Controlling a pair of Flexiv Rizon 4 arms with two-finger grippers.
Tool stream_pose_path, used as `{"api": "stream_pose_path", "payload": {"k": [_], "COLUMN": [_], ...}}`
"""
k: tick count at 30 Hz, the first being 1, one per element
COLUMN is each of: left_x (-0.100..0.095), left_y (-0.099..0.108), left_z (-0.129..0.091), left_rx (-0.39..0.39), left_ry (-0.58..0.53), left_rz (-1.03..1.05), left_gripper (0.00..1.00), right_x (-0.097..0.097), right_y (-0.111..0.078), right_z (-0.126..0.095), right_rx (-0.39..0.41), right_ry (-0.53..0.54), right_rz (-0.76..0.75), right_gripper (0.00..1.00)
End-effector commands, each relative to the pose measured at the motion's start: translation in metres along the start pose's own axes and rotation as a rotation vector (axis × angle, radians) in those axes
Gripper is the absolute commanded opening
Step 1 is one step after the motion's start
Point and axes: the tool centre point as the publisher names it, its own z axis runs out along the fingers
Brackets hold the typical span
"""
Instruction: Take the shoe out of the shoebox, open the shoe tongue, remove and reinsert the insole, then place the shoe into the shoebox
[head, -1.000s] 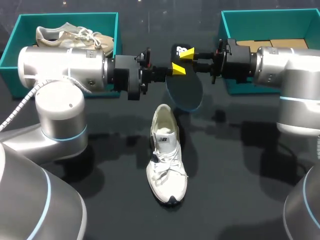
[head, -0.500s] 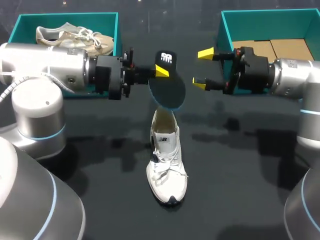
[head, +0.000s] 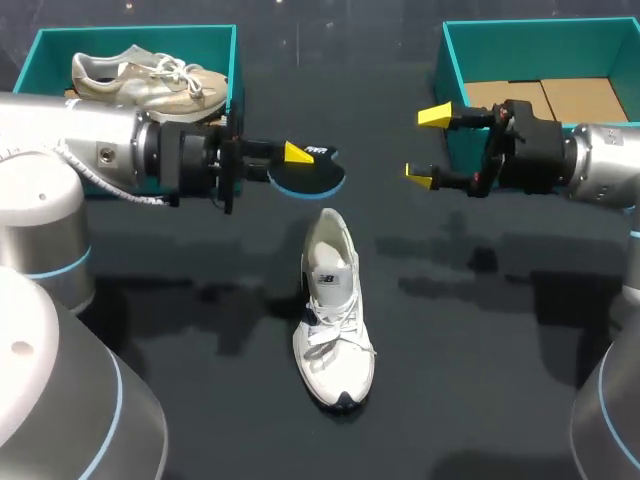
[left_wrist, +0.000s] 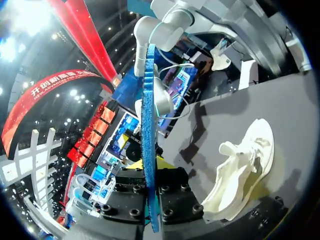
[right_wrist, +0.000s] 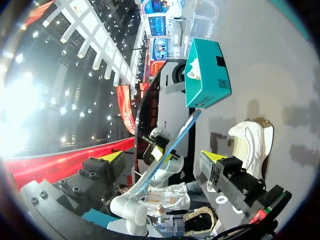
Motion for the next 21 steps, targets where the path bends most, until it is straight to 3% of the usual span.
{"api": "stream_pose_path", "payload": {"k": [1, 11, 17, 19, 21], "left_x": [-0.005, -0.005, -0.020, -0.024, -0.024], "left_y": [0.008, 0.008, -0.010, -0.016, -0.016], "left_z": [-0.002, -0.002, 0.008, 0.008, 0.008], "left_rx": [0.047, 0.047, -0.009, 0.015, 0.015], "left_ry": [0.019, 0.019, -0.089, -0.099, -0.099], "left_rz": [-0.058, -0.058, -0.463, -0.686, -0.686], "left_gripper": [0.00, 0.00, 0.00, 0.00, 0.00], "right_x": [0.000, 0.000, 0.000, 0.000, 0.000], "right_y": [-0.001, -0.001, -0.001, -0.001, -0.001], "right_z": [0.000, 0.000, 0.000, 0.000, 0.000], "right_rx": [-0.002, -0.002, -0.002, -0.002, -0.002], "right_ry": [-0.001, -0.001, -0.001, -0.001, -0.001], "right_rz": [0.000, 0.000, 0.000, 0.000, 0.000], "right_gripper": [1.00, 1.00, 1.00, 1.00, 1.00]}}
